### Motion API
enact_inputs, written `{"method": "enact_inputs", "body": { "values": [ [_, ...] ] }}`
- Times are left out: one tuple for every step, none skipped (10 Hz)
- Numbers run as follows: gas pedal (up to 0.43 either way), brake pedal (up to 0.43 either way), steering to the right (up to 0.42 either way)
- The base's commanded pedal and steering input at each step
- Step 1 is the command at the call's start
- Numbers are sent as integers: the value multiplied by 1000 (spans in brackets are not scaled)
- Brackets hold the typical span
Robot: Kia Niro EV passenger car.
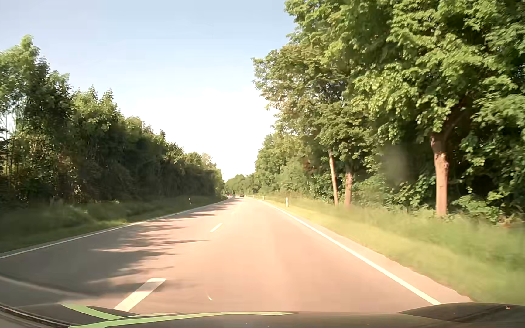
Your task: Follow the waypoints while adhering to traffic rules and regulations
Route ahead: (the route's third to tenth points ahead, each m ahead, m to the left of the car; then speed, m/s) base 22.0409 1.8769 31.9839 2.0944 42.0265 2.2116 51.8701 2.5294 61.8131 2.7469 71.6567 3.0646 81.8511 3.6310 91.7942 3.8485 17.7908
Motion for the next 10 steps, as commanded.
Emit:
{"method": "enact_inputs", "body": {
  "values": [
    [67,0,-1],
    [87,0,-1],
    [98,0,-1],
    [98,0,-1],
    [98,0,-1],
    [98,0,-2],
    [98,0,-2],
    [98,0,-1],
    [110,0,-2],
    [110,0,-2]
  ]
}}
